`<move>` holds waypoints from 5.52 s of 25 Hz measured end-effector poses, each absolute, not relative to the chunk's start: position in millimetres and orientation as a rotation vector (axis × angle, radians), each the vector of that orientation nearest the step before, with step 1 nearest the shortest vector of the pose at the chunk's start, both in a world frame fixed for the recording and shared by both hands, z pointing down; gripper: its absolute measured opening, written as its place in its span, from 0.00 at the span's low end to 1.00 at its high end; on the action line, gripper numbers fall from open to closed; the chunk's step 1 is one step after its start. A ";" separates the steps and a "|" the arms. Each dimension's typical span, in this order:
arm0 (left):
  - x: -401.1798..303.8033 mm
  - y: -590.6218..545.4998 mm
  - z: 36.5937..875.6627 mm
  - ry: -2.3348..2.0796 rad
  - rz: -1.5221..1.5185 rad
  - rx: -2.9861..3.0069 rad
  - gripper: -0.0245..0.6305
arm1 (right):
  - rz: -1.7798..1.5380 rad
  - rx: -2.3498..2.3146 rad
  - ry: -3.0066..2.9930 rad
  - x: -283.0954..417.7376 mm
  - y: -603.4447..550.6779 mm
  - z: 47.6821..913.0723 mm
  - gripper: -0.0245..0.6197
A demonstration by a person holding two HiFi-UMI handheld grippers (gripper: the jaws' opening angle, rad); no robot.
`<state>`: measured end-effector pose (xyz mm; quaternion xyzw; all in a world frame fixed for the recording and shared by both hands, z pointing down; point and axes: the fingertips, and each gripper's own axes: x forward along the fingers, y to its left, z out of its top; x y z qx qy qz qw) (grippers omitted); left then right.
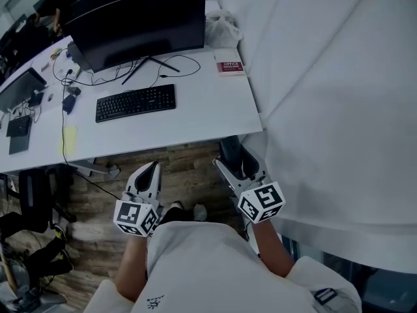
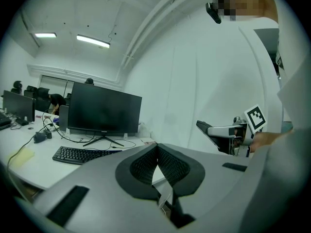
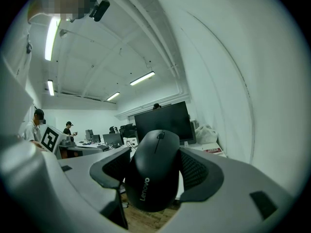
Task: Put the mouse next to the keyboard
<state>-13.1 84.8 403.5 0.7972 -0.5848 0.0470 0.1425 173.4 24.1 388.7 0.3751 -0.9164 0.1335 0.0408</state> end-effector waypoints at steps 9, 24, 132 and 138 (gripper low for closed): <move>-9.9 81.0 403.8 -1.688 0.140 2.295 0.05 | 0.417 1.141 -2.808 175.1 19.0 389.8 0.54; -9.9 64.0 405.4 -1.675 0.139 2.305 0.05 | 0.413 1.157 -2.806 175.6 4.4 388.9 0.54; -145.6 -172.1 456.8 -1.365 0.117 2.393 0.05 | 0.482 1.292 -2.586 11.4 -188.3 437.1 0.54; -142.6 -180.7 460.9 -1.413 0.112 2.351 0.05 | 0.487 1.224 -2.590 9.4 -204.0 447.6 0.54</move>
